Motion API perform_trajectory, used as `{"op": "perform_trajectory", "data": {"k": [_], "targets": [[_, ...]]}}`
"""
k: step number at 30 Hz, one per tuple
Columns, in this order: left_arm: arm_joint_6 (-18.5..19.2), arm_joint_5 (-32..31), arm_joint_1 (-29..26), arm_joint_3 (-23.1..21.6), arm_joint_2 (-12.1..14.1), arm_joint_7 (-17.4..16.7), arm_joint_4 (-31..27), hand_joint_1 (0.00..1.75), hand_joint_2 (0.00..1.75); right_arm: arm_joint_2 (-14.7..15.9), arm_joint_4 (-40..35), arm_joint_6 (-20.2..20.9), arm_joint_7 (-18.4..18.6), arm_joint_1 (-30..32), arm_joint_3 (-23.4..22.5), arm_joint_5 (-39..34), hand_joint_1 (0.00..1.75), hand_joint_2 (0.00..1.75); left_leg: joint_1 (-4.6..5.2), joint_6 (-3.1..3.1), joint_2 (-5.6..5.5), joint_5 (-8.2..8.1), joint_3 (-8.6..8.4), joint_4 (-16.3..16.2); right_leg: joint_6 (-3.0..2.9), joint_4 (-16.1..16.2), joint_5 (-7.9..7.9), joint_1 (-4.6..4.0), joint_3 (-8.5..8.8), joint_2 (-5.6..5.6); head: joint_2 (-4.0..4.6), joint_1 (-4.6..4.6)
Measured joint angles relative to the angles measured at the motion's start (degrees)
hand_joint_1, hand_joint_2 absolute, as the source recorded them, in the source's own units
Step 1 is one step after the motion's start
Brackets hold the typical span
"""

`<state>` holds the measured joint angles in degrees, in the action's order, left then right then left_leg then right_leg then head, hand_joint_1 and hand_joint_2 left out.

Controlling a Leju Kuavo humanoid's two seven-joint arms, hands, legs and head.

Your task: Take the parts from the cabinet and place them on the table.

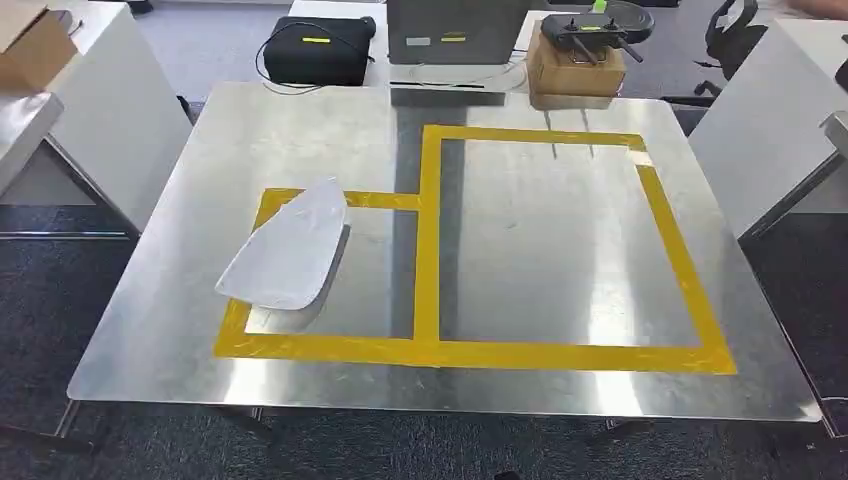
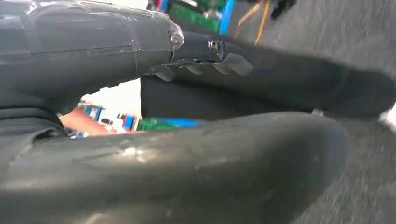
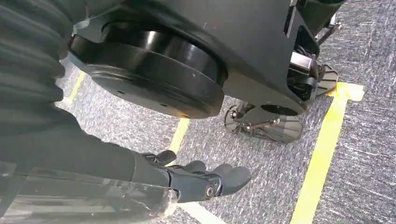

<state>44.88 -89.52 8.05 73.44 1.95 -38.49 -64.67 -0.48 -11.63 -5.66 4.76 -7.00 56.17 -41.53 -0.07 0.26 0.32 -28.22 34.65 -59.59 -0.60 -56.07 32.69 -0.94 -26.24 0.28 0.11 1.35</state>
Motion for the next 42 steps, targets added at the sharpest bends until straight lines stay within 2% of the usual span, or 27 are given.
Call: {"op": "perform_trajectory", "data": {"k": [10, 13, 16, 17, 19, 24, 27, 29, 32, 33, 35, 37, 40, 42], "targets": [[-2.5, -0.2, 1.3, 3.4, -2.2, 0.0, 9.2, 0.00, 0.00, 0.2, 0.0, 0.0, 0.0, -0.1, 0.1, 0.0, 0.00, 1.75, -0.02, 0.00, -0.11, 0.00, -0.02, 0.0, 0.01, 0.0, 0.00, 0.02, 0.00, -0.01, 0.00, 0.09], [-7.0, 1.9, 1.4, 3.4, -2.1, 0.0, 14.3, 0.00, 0.00, 0.2, 0.0, 0.0, 0.1, -0.1, 0.2, 0.0, 0.00, 1.75, 0.00, 0.01, -0.20, 0.00, -0.05, 0.0, 0.01, 0.0, -0.01, 0.07, 0.00, -0.01, 0.00, 0.02], [-16.5, 4.3, 1.7, 3.4, -1.7, 0.8, 21.8, 0.00, 0.00, 0.3, 0.0, 0.0, 0.2, -0.1, 0.2, 0.1, 0.00, 1.75, 0.03, 0.01, -0.29, 0.00, -0.06, 0.0, 0.02, 0.0, -0.01, 0.13, 0.00, 0.00, 0.00, 0.09], [-19.0, 4.5, 2.0, 3.4, -1.3, 1.6, 25.0, 0.00, 0.00, 0.3, 0.0, 0.0, 0.2, -0.1, 0.2, 0.1, 0.00, 1.75, 0.06, 0.01, -0.34, 0.01, -0.06, 0.0, 0.02, 0.0, -0.01, 0.16, 0.00, 0.00, 0.00, 0.07], [-21.5, 4.4, 2.2, 3.3, -0.8, 3.9, 31.0, 0.00, 0.00, 0.3, 0.0, -0.1, 0.2, -0.1, 0.5, 0.2, 0.00, 1.75, 0.08, 0.03, -0.37, 0.02, -0.06, 0.0, 0.03, 0.0, 0.00, 0.18, 0.00, 0.00, 0.00, -0.02], [-23.4, 2.1, 2.3, 3.3, -1.2, 9.2, 42.2, 0.00, 0.00, 0.6, 0.0, -0.4, 0.3, -0.3, 0.7, 0.4, 0.00, 1.75, 0.11, 0.03, -0.39, 0.02, -0.05, 0.0, 0.04, 0.0, -0.01, 0.21, 0.00, 0.00, 0.00, 0.09], [-25.1, 0.3, 2.3, 3.1, -1.4, 11.4, 46.9, 0.00, 0.00, 0.8, 0.0, -1.0, 0.3, -0.3, 1.2, 0.2, 0.00, 1.75, 0.14, 0.06, -0.43, 0.04, -0.05, 0.0, 0.11, 0.0, -0.03, 0.24, 0.01, 0.00, 0.00, 0.11], [-28.5, 0.0, 2.3, 2.9, -1.8, 14.0, 49.1, 0.00, 0.00, 0.9, 0.0, -1.7, 0.3, -0.2, 1.2, -0.1, 0.00, 1.75, 0.13, 0.06, -0.44, 0.04, -0.05, 0.0, 0.12, 0.0, -0.03, 0.23, 0.00, 0.00, 0.00, 0.11], [-31.6, -0.1, 2.2, 2.8, -2.4, 15.4, 50.7, 0.00, 0.00, 1.1, 0.0, -2.2, 0.2, -0.2, 1.2, -0.5, 0.00, 1.75, 0.13, 0.07, -0.44, 0.04, -0.06, 0.0, 0.18, 0.0, -0.06, 0.23, 0.00, 0.00, 0.00, 0.09], [-31.8, -0.1, 2.2, 2.8, -2.4, 15.5, 51.2, 0.00, 0.00, 1.1, 0.0, -2.2, 0.2, -0.2, 1.2, -0.5, 0.00, 0.00, 0.13, 0.07, -0.44, 0.04, -0.06, 0.0, 0.18, 0.0, -0.07, 0.23, 0.00, 0.00, 0.00, 0.07], [-32.1, -0.1, 2.2, 2.8, -2.5, 15.7, 52.0, 0.00, 0.00, 1.2, 0.0, -2.3, 0.2, -0.2, 1.2, -0.6, 0.00, 0.00, 0.12, 0.07, -0.44, 0.05, -0.06, 0.0, 0.18, 0.0, -0.06, 0.22, 0.00, -0.01, 0.00, 0.09], [-33.2, 0.7, 2.2, 2.8, -2.6, 17.8, 52.9, 0.00, 0.00, 1.3, 0.0, -3.3, 0.2, -0.2, 1.2, -0.9, 0.00, 0.00, 0.12, 0.08, -0.44, 0.05, -0.06, 0.0, 0.18, 0.0, -0.06, 0.22, 0.00, -0.01, 0.00, 0.07], [-37.9, 2.2, 2.2, 2.9, -3.0, 25.6, 54.0, 0.00, 0.00, 1.4, 0.0, -7.7, 0.1, -0.2, 1.2, -1.1, 0.00, 0.00, 0.12, 0.09, -0.45, 0.06, -0.06, 0.0, 0.18, 0.0, -0.06, 0.22, 0.00, -0.02, 0.00, 0.09], [-42.6, 2.3, 2.2, 2.9, -3.4, 32.8, 54.8, 0.00, 0.00, 1.4, 0.0, -12.0, -0.2, -0.2, 1.2, -1.0, 0.00, 0.00, 0.12, 0.09, -0.44, 0.06, -0.05, 0.0, 0.18, 0.0, -0.06, 0.22, 0.00, -0.01, 0.00, 0.07]]}}
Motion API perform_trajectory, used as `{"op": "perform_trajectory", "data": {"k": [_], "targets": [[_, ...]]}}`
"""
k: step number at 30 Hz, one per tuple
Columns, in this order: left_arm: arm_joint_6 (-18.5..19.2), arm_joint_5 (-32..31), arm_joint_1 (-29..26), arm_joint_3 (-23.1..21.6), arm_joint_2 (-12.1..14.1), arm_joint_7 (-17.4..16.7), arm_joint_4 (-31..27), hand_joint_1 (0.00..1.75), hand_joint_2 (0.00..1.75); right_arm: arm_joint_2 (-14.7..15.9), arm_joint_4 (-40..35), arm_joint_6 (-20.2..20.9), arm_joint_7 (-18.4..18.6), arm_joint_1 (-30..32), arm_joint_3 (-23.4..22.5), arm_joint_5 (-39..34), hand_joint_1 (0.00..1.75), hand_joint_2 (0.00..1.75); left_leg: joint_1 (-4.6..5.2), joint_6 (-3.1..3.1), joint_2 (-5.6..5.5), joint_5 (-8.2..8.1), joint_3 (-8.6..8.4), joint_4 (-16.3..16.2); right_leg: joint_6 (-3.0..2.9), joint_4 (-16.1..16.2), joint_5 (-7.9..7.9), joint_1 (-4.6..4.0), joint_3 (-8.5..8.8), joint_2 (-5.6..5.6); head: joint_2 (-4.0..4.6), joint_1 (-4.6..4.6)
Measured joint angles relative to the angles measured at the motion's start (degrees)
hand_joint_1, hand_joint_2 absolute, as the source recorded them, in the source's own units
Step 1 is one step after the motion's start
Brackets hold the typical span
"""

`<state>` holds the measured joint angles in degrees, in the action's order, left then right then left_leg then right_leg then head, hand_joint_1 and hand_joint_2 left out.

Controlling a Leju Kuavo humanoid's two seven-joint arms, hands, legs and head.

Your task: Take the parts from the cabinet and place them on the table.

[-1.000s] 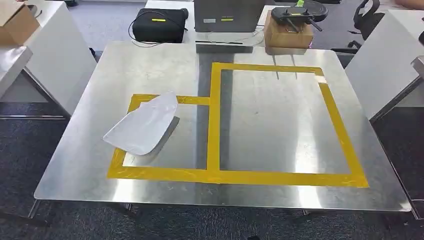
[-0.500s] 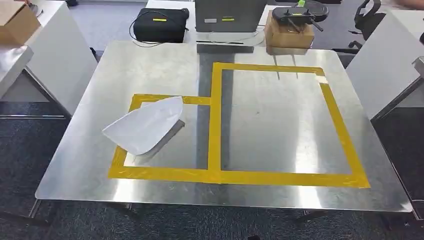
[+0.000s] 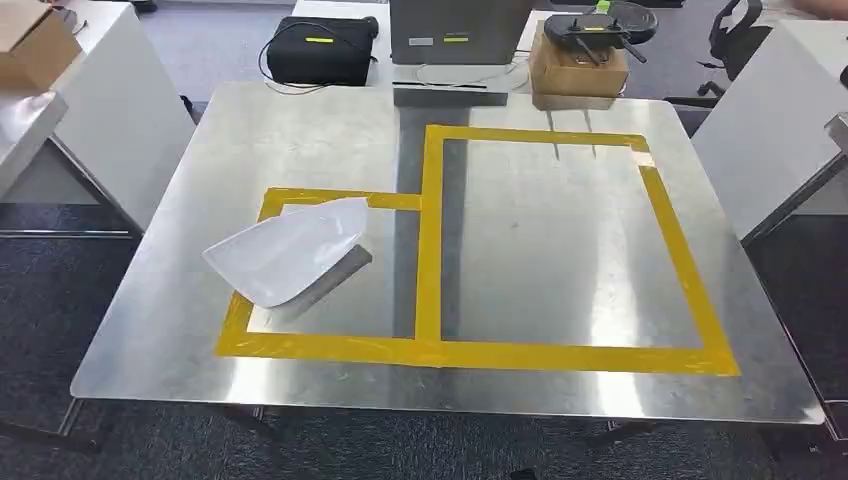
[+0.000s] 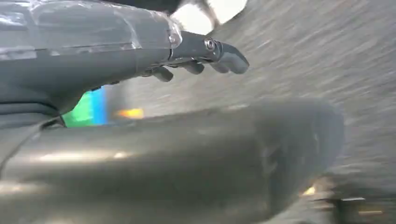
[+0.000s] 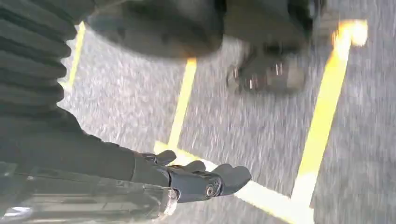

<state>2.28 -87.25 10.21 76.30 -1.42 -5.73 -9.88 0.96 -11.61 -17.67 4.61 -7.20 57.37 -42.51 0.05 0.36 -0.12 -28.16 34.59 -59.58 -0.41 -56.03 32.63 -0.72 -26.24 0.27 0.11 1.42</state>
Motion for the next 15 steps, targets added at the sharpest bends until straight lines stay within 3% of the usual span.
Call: {"op": "perform_trajectory", "data": {"k": [1, 3, 7, 11, 15], "targets": [[-2.8, 0.0, 0.0, 0.0, -0.3, 4.5, 0.3, 0.00, 0.00, 0.0, 0.0, -2.0, -0.2, 0.0, 0.0, 0.4, 0.00, 0.00, 0.00, 0.00, 0.00, 0.00, 0.00, 0.0, 0.00, 0.0, 0.00, 0.00, 0.00, 0.00, 0.00, 0.02], [-5.0, -0.6, 0.0, 0.0, -1.0, 8.6, 0.8, 0.00, 0.00, 0.1, 0.0, -2.0, 0.7, 0.0, 0.0, 0.6, 0.00, 0.00, 0.01, 0.00, 0.01, 0.00, 0.00, 0.0, 0.00, 0.0, 0.00, 0.00, 0.00, 0.00, 0.00, 0.09], [-1.3, -0.8, 0.0, 0.0, -1.4, 13.7, 1.9, 0.00, 0.00, 0.3, 0.0, 2.7, 3.9, 0.1, 0.0, 0.2, 0.00, 0.00, 0.01, 0.00, 0.02, 0.00, 0.01, 0.0, 0.00, 0.0, 0.00, 0.01, 0.00, 0.00, 0.00, 0.07], [-0.1, -1.6, 0.0, 0.0, -2.1, 15.7, 2.7, 0.00, 0.00, 0.8, 0.0, 5.2, 3.6, 0.0, 0.0, -1.7, 0.00, 0.00, 0.01, 0.00, 0.03, 0.00, 0.00, 0.0, 0.01, 0.0, 0.00, 0.01, 0.00, 0.00, 0.00, 0.04], [0.7, -2.5, 0.0, 0.0, -2.8, 14.9, 3.2, 0.00, 0.00, 1.2, -0.1, 5.9, 2.5, 0.0, 0.0, -2.6, 0.00, 0.00, 0.02, 0.01, 0.05, 0.00, 0.00, 0.0, 0.04, 0.0, -0.02, 0.01, 0.00, 0.00, 0.00, 0.04]]}}
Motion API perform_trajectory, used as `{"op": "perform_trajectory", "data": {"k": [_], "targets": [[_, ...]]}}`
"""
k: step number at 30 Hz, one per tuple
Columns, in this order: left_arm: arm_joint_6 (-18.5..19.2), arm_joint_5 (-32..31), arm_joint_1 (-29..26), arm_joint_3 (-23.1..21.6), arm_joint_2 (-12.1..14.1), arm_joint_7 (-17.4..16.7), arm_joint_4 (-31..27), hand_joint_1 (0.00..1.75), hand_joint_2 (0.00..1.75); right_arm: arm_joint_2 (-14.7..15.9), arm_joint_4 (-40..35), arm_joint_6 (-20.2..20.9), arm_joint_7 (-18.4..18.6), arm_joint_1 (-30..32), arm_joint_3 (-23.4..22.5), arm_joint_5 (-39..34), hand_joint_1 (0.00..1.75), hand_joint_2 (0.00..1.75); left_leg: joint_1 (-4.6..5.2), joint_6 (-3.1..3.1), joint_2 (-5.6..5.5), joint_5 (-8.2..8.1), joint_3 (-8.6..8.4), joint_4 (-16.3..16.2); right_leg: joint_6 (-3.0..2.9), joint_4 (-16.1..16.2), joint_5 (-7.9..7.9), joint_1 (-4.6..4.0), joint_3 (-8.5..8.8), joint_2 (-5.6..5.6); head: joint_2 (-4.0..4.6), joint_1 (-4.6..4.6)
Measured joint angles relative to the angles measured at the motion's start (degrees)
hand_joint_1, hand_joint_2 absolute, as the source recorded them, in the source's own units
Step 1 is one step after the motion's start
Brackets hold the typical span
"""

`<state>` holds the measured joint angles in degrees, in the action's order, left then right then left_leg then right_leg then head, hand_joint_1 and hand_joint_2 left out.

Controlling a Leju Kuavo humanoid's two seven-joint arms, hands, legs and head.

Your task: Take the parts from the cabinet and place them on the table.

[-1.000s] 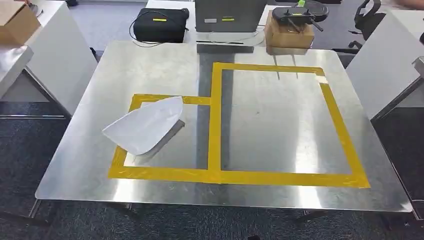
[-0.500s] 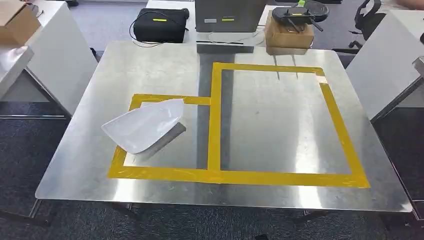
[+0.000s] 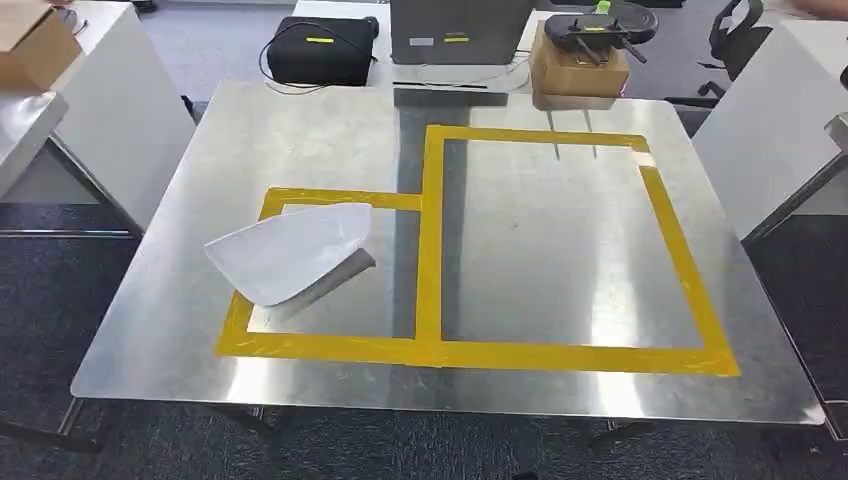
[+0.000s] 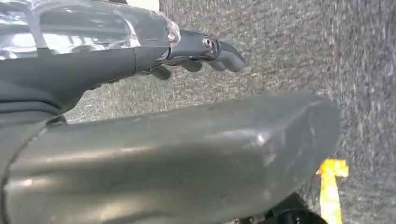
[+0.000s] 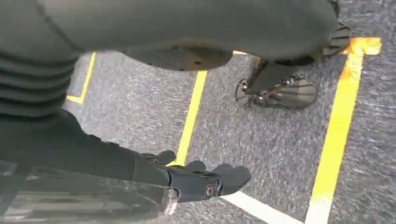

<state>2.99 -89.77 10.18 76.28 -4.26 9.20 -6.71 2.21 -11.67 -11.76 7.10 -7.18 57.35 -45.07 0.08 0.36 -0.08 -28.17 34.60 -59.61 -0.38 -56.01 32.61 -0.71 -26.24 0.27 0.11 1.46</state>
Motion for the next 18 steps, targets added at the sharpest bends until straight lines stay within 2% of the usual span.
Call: {"op": "perform_trajectory", "data": {"k": [1, 4, 9, 12, 14, 15, 16, 17, 18], "targets": [[0.1, 0.0, 0.0, 0.0, -0.1, -0.3, 0.0, 0.00, 0.00, 0.1, 0.0, -0.1, 0.0, 0.0, 0.0, -0.1, 0.00, 0.00, 0.05, 0.01, -0.01, 0.00, 0.00, 0.0, 0.22, 0.0, -0.06, 0.07, 0.00, 0.00, 0.00, 0.02], [0.5, -0.1, -0.1, 0.0, -0.6, -1.0, 0.1, 0.00, 0.00, 0.5, 0.0, -0.2, -0.7, 0.0, 0.0, -0.1, 0.00, 0.00, 0.16, 0.08, -0.01, -0.04, 0.00, 0.0, 0.34, 0.0, -0.03, 0.15, 0.00, 0.00, 0.00, -0.09], [1.1, -0.1, -0.1, 0.0, -1.3, -1.9, 0.4, 0.00, 0.00, 0.9, 0.0, -0.9, -1.2, 0.0, 0.0, 0.1, 0.00, 0.00, 0.57, 0.61, -0.01, -0.21, 0.00, -0.1, 0.90, 0.1, 0.06, 0.57, 0.00, 0.01, 0.00, -0.15], [1.5, -0.1, -0.1, -0.2, -1.6, -3.1, 0.4, 0.00, 0.00, 1.5, -0.2, -2.2, -1.0, -0.1, 0.0, -0.4, 0.00, 0.00, 0.88, 1.17, -0.01, -0.11, 0.01, -0.1, 1.42, 0.3, -0.13, 0.82, 0.07, 0.01, 0.00, -0.46], [1.6, -0.1, -0.1, -0.5, -2.1, -3.3, 0.5, 0.00, 0.00, 2.1, -0.2, -2.3, -0.8, -0.1, 0.0, -0.5, 0.00, 0.00, 0.24, 1.91, 0.07, 0.59, -0.29, 1.2, 1.87, 0.4, 0.15, 0.53, 0.47, 0.09, 0.00, -0.61], [1.6, -0.1, -0.1, -0.9, -2.2, -3.3, 0.5, 0.00, 0.00, 2.4, -0.2, -2.3, -0.7, -0.1, 0.0, -0.5, 0.00, 0.00, 0.14, 2.08, 0.14, 0.77, -0.50, 1.3, 2.09, -1.2, 1.88, 0.60, -0.09, 0.05, 0.00, -0.24], [1.6, -0.1, -0.1, -1.1, -2.2, -3.3, 0.5, 0.00, 0.00, 2.5, -0.3, -2.3, -0.7, -0.2, 0.0, -0.5, 0.00, 0.00, 0.14, 2.12, 0.27, 0.81, -0.47, 1.4, 2.32, -5.4, 4.69, 0.69, -1.78, 0.03, 0.00, 0.50], [1.6, -0.1, -0.1, -1.1, -2.2, -3.0, 0.5, 0.00, 0.00, 2.9, -0.3, -2.3, -0.6, -0.2, 0.0, -0.5, 0.00, 0.00, 0.17, 2.09, 0.34, 0.83, -0.46, 1.4, 2.49, -10.3, 7.12, 0.76, -3.78, 0.01, 0.00, 0.66], [1.2, -0.1, -0.3, -1.0, -2.2, -2.2, 0.5, 0.00, 0.00, 3.1, -0.3, -2.3, -0.8, -0.2, 0.0, -0.5, 0.00, 0.00, 0.21, 2.09, 0.45, 0.84, -0.46, 1.4, 2.56, -14.9, 8.69, 0.76, -5.78, 0.01, 0.00, 0.68]]}}
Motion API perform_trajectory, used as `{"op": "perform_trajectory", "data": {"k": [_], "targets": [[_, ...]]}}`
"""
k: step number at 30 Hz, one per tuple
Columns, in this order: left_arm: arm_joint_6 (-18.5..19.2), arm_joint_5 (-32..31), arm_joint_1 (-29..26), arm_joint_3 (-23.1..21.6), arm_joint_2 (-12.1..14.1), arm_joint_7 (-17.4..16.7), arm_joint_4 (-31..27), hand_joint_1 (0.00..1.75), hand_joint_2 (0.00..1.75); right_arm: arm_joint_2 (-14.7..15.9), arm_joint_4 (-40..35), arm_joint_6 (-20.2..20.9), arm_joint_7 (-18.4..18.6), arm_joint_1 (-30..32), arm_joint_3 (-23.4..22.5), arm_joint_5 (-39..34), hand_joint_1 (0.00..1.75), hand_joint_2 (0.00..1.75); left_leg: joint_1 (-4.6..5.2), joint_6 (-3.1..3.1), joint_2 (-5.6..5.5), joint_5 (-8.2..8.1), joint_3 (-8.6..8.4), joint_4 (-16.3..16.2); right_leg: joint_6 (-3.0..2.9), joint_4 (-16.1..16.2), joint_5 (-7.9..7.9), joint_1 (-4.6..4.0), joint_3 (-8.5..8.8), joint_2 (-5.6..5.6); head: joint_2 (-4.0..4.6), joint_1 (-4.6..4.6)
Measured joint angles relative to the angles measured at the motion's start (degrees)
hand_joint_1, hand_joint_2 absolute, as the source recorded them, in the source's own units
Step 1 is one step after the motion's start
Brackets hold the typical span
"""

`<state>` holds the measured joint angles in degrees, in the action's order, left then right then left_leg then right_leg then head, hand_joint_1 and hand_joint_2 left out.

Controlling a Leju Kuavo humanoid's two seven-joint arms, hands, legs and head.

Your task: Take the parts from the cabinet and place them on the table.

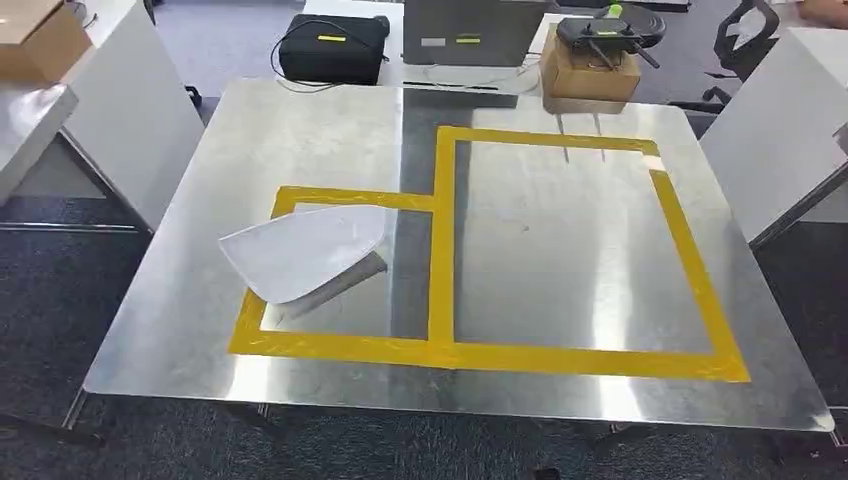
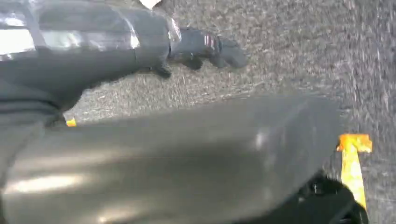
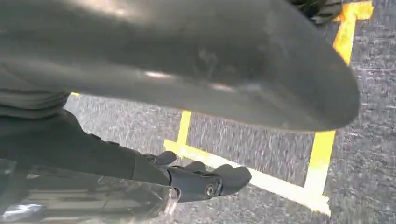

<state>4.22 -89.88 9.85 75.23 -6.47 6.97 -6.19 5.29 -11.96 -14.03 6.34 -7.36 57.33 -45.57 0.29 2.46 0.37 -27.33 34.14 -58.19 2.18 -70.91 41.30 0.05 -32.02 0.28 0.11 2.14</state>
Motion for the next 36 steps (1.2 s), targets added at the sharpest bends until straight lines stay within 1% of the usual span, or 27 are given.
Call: {"op": "perform_trajectory", "data": {"k": [1, 2, 5, 6, 10, 11, 13, 15, 16, 17, 18, 20, 21, 22, 24, 25, 26, 27, 28, 29, 30, 31, 32, 33, 34, 35, 36], "targets": [[-0.2, 0.1, -0.1, 0.0, 0.0, 0.6, 0.0, 0.00, 0.00, 0.1, 0.0, 0.0, -0.5, 0.1, 0.0, 0.0, 0.00, 0.00, 0.02, -0.02, 0.01, 0.03, 0.00, 0.0, -0.05, -1.6, -0.25, 0.00, -0.78, -0.01, 0.00, 0.04], [-0.2, 0.2, -0.1, 0.0, 0.0, 1.4, 0.0, 0.00, 0.00, 0.2, 0.0, -0.1, -1.3, 0.3, 0.0, 0.0, 0.00, 0.00, 0.04, -0.08, 0.00, 0.07, -0.01, 0.0, -0.15, -0.9, -1.44, 0.01, -0.52, -0.02, 0.00, 0.18], [-0.5, 0.1, 0.0, 0.0, 0.0, 2.1, 0.0, 0.00, 0.00, 0.4, -0.1, -0.2, -2.9, 0.1, 0.0, 0.0, 0.00, 0.00, 0.14, -0.60, -0.06, 0.43, -0.09, 0.0, -0.96, 12.0, -9.22, -0.06, 5.40, -0.05, 0.00, 0.74], [-0.6, 0.1, 0.0, 0.0, 0.0, 2.2, 0.0, 0.00, 0.00, 0.6, -0.1, -0.3, -3.2, 0.0, 0.0, 0.0, 0.00, 0.00, 0.29, -0.87, -0.07, 0.65, -0.03, 0.0, -1.40, 15.1, -8.85, -0.22, 6.87, -0.06, 0.00, 0.77], [-0.8, 0.0, -0.1, 0.0, 0.0, 2.1, 0.0, 0.00, 0.00, 0.6, -0.3, 0.0, -4.2, 0.1, 0.0, 0.5, 0.00, 0.00, 0.04, -2.38, -0.09, 2.02, 0.28, 0.3, -2.57, 15.5, -10.11, -0.66, 6.17, 0.00, 0.00, 0.66], [-0.8, 0.0, -0.1, 0.0, 0.1, 2.1, 0.0, 0.00, 0.00, 0.4, -0.4, 0.0, -4.4, 0.0, 0.0, 0.5, 0.00, 0.00, -0.01, -2.70, -0.14, 1.30, 0.59, -0.2, -3.09, 16.2, -11.05, -0.10, 5.80, -0.38, 0.00, 0.72], [-0.8, 0.0, -0.1, 0.0, 0.0, 2.1, 0.0, 0.00, 0.00, 0.4, -0.4, 0.1, -4.4, -0.1, 0.0, 0.5, 0.00, 0.00, -0.23, -3.39, -0.35, -4.83, 2.63, -5.0, -3.84, 16.2, -11.98, -0.07, 4.48, -0.44, 0.00, -0.32], [-0.8, 0.0, -0.2, 0.0, 0.0, 2.1, 0.0, 0.00, 0.00, 0.4, -0.4, 0.2, -4.4, 0.0, 0.0, 0.5, 0.00, 0.00, -0.65, -3.97, -0.43, -9.92, 4.85, -13.0, -3.79, 16.1, -12.91, -0.11, 3.20, -0.56, 0.00, -1.18], [-0.8, 0.0, -0.2, 0.0, 0.0, 2.1, 0.1, 0.00, 0.00, 0.4, -0.4, 0.2, -4.4, 0.0, 0.0, 0.5, 0.00, 0.00, -0.77, -4.20, -0.43, -10.62, 5.32, -15.8, -3.71, 15.9, -13.38, -0.11, 2.51, -0.59, -0.02, -1.33], [-0.8, 0.0, -0.2, 0.0, 0.0, 2.1, 0.1, 0.00, 0.00, 0.4, -0.4, 0.2, -4.4, 0.0, 0.0, 0.5, 0.00, 0.00, -0.86, -4.36, -0.41, -9.63, 4.56, -16.3, -3.57, 15.7, -13.79, -0.06, 1.68, -0.62, 0.00, -1.44], [-0.8, 0.0, -0.2, 0.0, 0.1, 2.1, 0.1, 0.00, 0.00, 0.3, -0.4, 0.2, -4.4, 0.1, 0.0, 0.5, 0.00, 0.00, -0.92, -4.41, -0.40, -7.62, 2.60, -14.1, -3.39, 15.3, -14.07, -0.01, 0.98, -0.66, 0.00, -1.60], [-0.8, 0.0, -0.1, 0.0, 0.1, 2.1, 0.1, 0.00, 0.00, 0.2, -0.4, 0.2, -4.4, 0.0, 0.0, 0.5, 0.00, 0.00, -0.97, -4.31, -0.42, -4.03, -4.25, -4.6, -2.96, 14.4, -14.37, 0.14, -0.08, -0.64, 0.00, -2.03], [-0.8, 0.0, 0.0, 0.0, 0.1, 2.1, 0.1, 0.00, 0.00, 0.3, -0.4, 0.2, -4.4, 0.0, 0.0, 0.5, 0.00, 0.00, -1.01, -4.14, -0.66, -4.99, -6.85, -0.1, -2.75, 14.0, -14.46, 0.13, -0.43, -0.65, 0.00, -2.38], [-0.8, 0.0, 0.1, 0.0, 0.1, 2.1, 0.1, 0.00, 0.00, 0.3, -0.4, 0.2, -4.4, -0.1, 0.0, 0.5, 0.00, 0.00, -0.78, -3.80, -1.03, -5.17, -7.75, 1.3, -2.39, 13.6, -14.64, -0.08, -0.88, -0.59, 0.00, -2.62], [-0.8, 0.0, 0.1, 0.0, 0.1, 2.1, 0.1, 0.00, 0.00, 0.3, -0.4, 0.2, -4.5, -0.1, 0.0, 0.5, 0.00, 0.00, -0.64, -3.20, -1.05, -4.98, -7.02, 1.0, -1.58, 13.7, -15.33, -0.06, -0.92, -0.55, 0.00, -2.34], [-0.8, 0.0, 0.0, 0.0, 0.1, 2.1, 0.1, 0.00, 0.00, 0.3, -0.4, 0.2, -4.4, -0.1, 0.0, 0.5, 0.00, 0.00, -0.51, -2.68, -1.04, -4.72, -6.87, 1.0, -1.18, 13.9, -15.67, 0.09, -0.90, -0.52, 0.00, -2.25], [-0.8, 0.0, 0.0, 0.0, 0.1, 2.1, 0.1, 0.00, 0.00, 0.4, -0.4, 0.2, -4.4, 0.1, 0.0, 0.5, 0.00, 0.00, -0.87, -1.76, -0.84, -3.88, -6.27, 1.6, -0.80, 13.7, -15.63, 0.17, -1.20, -0.29, 0.00, -2.38], [-0.8, 0.0, 0.2, 0.0, 0.1, 2.1, 0.1, 0.00, 0.00, 0.4, -0.4, 0.2, -4.4, 0.1, 0.0, 0.5, 0.00, 0.00, -0.83, -1.22, -0.74, -3.30, -5.85, 1.5, -0.44, 12.7, -13.58, 0.24, -1.85, -0.25, 0.00, -2.51], [-0.8, 0.0, 0.2, 0.0, 0.1, 2.1, 0.1, 0.00, 0.00, 0.3, -0.4, 0.2, -4.5, 0.2, 0.0, 0.5, 0.00, 0.00, -0.77, -0.65, -0.72, -2.77, -5.08, 1.5, -0.19, 9.8, -10.13, 0.40, -2.69, -0.26, 0.00, -1.86], [-0.8, 0.0, 0.2, 0.0, 0.1, 2.1, 0.1, 0.00, 0.00, 0.3, -0.4, 0.2, -4.4, 0.1, 0.0, 0.5, 0.00, 0.00, -0.64, -0.57, -0.70, -2.16, -4.33, 1.5, 0.05, 5.3, -6.42, 0.49, -3.71, -0.26, 0.00, -1.51], [-0.8, 0.0, 0.1, 0.0, 0.2, 2.1, 0.1, 0.00, 0.00, 0.3, -0.4, 0.2, -4.4, 0.1, 0.0, 0.5, 0.00, 0.00, -0.52, -0.49, -0.65, -1.62, -3.66, 1.4, 0.18, 1.1, -3.88, 0.46, -4.50, -0.26, 0.00, -1.38], [-0.8, 0.0, 0.1, 0.0, 0.2, 2.1, 0.1, 0.00, 0.00, 0.2, -0.4, 0.2, -4.5, 0.1, 0.0, 0.5, 0.00, 0.00, -0.34, -0.40, -0.56, -1.05, -2.90, 1.3, 0.23, -2.3, -2.62, 0.46, -4.81, -0.26, 0.00, -1.00], [-0.8, 0.0, 0.1, 0.0, 0.2, 2.1, 0.1, 0.00, 0.00, 0.2, -0.4, 0.2, -4.4, 0.1, 0.0, 0.5, 0.00, 0.00, -0.17, -0.39, -0.50, -0.55, -2.18, 1.3, 0.09, -3.4, -3.12, 0.46, -4.31, -0.26, 0.00, -0.70], [-0.8, 0.0, 0.1, 0.0, 0.2, 2.1, 0.1, 0.00, 0.00, 0.2, -0.4, 0.2, -4.4, 0.1, 0.0, 0.5, 0.00, 0.00, 0.01, -0.40, -0.45, -0.08, -1.51, 1.2, -0.15, -2.3, -4.77, 0.40, -2.83, -0.25, 0.00, -0.46], [-0.8, 0.0, 0.1, 0.0, 0.2, 2.1, 0.1, 0.00, 0.00, 0.2, -0.4, 0.2, -4.4, 0.1, 0.0, 0.5, 0.00, 0.00, 0.24, -0.43, -0.41, 0.40, -0.91, 1.1, -0.57, 1.2, -7.04, 0.32, -0.37, -0.25, 0.00, -0.24], [-0.8, 0.0, 0.1, 0.0, 0.2, 2.1, 0.1, 0.00, 0.00, 0.2, -0.4, 0.2, -4.5, 0.0, 0.0, 0.5, 0.00, 0.00, 0.46, -0.48, -0.37, 0.88, -0.40, 1.1, -1.24, 6.8, -9.11, 0.17, 3.20, -0.24, 0.00, -0.11], [-0.8, 0.0, 0.1, 0.0, 0.0, 2.1, 0.1, 0.00, 0.00, 0.3, -0.4, 0.2, -4.4, -0.2, 0.0, 0.5, 0.00, 0.00, 0.36, -0.52, -0.25, 1.27, -0.22, 1.1, -2.13, 12.0, -9.70, -0.28, 6.51, -0.25, 0.00, -0.26]]}}
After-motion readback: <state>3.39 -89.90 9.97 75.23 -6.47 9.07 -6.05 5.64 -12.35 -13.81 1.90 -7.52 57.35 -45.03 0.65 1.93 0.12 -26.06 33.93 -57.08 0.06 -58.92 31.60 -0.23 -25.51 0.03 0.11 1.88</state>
